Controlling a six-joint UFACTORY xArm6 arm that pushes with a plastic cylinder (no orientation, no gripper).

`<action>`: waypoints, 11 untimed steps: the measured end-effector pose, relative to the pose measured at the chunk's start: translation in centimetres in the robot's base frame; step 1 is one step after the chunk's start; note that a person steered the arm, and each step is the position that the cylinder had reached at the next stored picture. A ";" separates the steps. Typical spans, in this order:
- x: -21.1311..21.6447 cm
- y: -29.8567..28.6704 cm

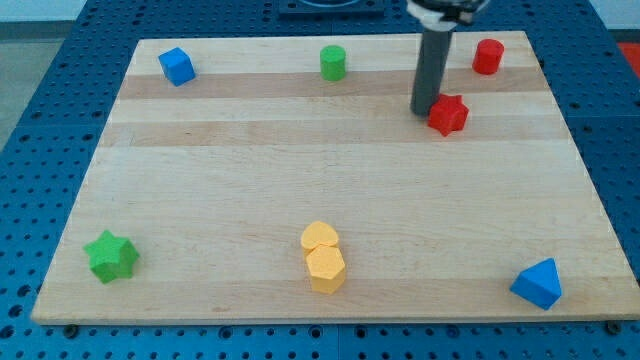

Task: Place the red star at the bottom of the red circle

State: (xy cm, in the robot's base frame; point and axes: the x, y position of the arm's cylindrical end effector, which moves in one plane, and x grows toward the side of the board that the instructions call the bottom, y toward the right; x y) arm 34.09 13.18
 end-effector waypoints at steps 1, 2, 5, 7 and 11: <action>-3.0 3.3; -2.7 1.5; 3.4 -3.3; 4.9 0.6; -1.1 3.9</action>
